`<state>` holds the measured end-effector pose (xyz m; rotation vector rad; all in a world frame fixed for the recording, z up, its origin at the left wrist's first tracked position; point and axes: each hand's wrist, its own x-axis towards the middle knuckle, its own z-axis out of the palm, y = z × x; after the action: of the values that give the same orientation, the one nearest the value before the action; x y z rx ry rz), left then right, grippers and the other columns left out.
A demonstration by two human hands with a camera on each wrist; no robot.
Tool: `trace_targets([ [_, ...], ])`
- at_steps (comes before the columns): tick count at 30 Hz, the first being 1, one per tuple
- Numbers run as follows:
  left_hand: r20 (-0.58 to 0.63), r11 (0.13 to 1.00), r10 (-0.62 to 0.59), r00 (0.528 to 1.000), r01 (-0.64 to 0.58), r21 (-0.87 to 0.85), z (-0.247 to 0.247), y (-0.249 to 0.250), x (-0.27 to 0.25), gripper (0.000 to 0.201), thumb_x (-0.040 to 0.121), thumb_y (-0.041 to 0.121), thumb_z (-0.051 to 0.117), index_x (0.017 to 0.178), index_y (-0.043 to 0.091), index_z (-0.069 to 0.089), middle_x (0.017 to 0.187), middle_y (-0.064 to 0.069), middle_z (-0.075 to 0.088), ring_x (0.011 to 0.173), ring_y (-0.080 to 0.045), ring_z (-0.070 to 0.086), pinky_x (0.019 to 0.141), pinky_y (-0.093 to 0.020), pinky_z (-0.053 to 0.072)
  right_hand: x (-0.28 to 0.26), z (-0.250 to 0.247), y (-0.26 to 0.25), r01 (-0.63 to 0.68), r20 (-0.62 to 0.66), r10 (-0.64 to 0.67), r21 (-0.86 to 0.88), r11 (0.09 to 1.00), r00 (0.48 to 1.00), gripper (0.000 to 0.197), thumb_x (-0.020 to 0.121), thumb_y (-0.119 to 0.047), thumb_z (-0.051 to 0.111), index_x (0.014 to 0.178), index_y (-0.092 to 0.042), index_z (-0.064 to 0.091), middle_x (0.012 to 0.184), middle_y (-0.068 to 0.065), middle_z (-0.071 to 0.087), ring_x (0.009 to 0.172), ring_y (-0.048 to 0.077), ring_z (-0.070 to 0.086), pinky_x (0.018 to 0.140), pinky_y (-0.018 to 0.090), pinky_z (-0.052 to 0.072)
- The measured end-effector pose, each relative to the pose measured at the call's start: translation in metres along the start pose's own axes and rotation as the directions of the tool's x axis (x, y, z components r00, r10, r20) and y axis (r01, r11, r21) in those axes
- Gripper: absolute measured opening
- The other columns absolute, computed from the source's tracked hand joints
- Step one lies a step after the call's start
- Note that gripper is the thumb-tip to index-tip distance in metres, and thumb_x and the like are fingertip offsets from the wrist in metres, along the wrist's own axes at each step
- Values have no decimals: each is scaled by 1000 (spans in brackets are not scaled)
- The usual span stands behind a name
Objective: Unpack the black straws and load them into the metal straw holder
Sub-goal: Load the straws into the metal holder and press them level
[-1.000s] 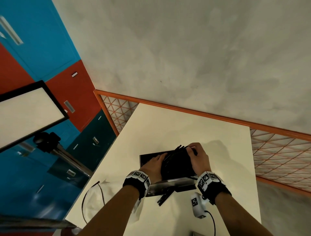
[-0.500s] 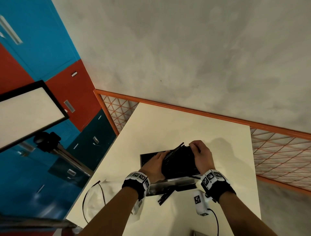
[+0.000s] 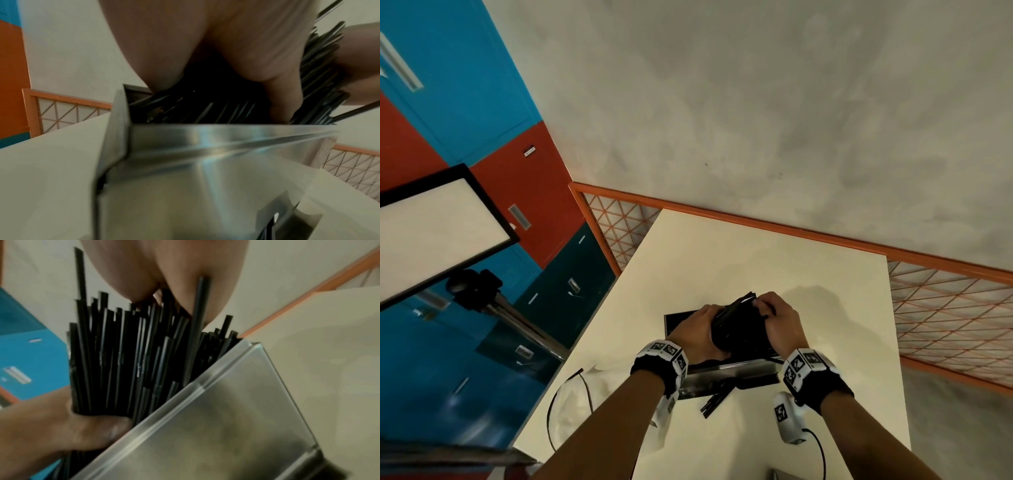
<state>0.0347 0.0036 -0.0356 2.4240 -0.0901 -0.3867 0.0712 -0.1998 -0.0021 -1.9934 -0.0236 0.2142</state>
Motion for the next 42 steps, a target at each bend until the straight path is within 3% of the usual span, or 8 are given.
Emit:
trace_targets([
  [3,5,1000,-5,1000,5,19,3,1,-1,87,64,37,85,140,32,43,132,7,56,119,-16,56,103,-37,48,-5,-5,1,44,-40,-46,-61,997,998,22,94,-8,50,84,-20,66,81,0,69,76,17,63,58,13,42],
  [8,3,993,21,1000,-21,119,6,7,-4,83,69,39,79,141,36,40,137,9,53,123,-17,53,102,-43,48,-17,-13,14,61,-176,-65,-29,998,982,13,98,-17,54,102,-22,65,101,-4,68,95,16,61,84,26,47],
  [12,5,984,22,1000,-22,177,10,16,-3,85,72,42,76,145,33,35,137,4,51,125,-23,51,103,-51,45,-23,-9,24,21,-162,-14,39,999,987,25,101,-28,51,123,-22,62,121,-4,64,114,18,58,102,36,45],
  [18,-7,993,34,999,-33,114,14,7,-3,88,75,39,78,151,31,33,134,-2,39,126,-25,42,107,-44,44,-20,5,18,12,-110,-7,48,999,994,43,105,-37,41,142,-18,50,141,-4,52,128,15,49,109,31,37],
  [23,46,991,39,998,-44,124,4,-7,-7,103,72,51,82,156,30,26,142,-1,37,133,-24,39,115,-39,35,-11,15,10,42,-87,-44,-25,999,995,43,105,-35,39,142,-15,49,141,0,52,129,19,49,106,24,33],
  [30,104,973,-33,994,8,231,2,-19,-10,111,75,36,82,160,22,11,151,-6,35,139,-27,36,115,-42,35,-8,13,12,-50,-158,64,92,994,985,33,100,-14,48,129,-24,56,116,1,66,107,21,60,90,28,45],
  [36,66,981,-20,998,7,193,9,-18,-9,114,73,36,82,160,28,8,151,-3,35,138,-25,37,113,-43,39,-13,13,16,-161,-58,161,6,987,985,31,104,-37,42,128,-23,57,118,6,65,104,27,59,81,28,38],
  [42,36,991,6,999,-11,135,13,-18,-7,112,73,43,80,159,30,10,153,0,35,139,-24,38,115,-42,36,-11,16,18,-170,-86,173,33,985,981,25,105,-31,39,117,-21,59,102,2,63,91,23,56,76,28,37],
])
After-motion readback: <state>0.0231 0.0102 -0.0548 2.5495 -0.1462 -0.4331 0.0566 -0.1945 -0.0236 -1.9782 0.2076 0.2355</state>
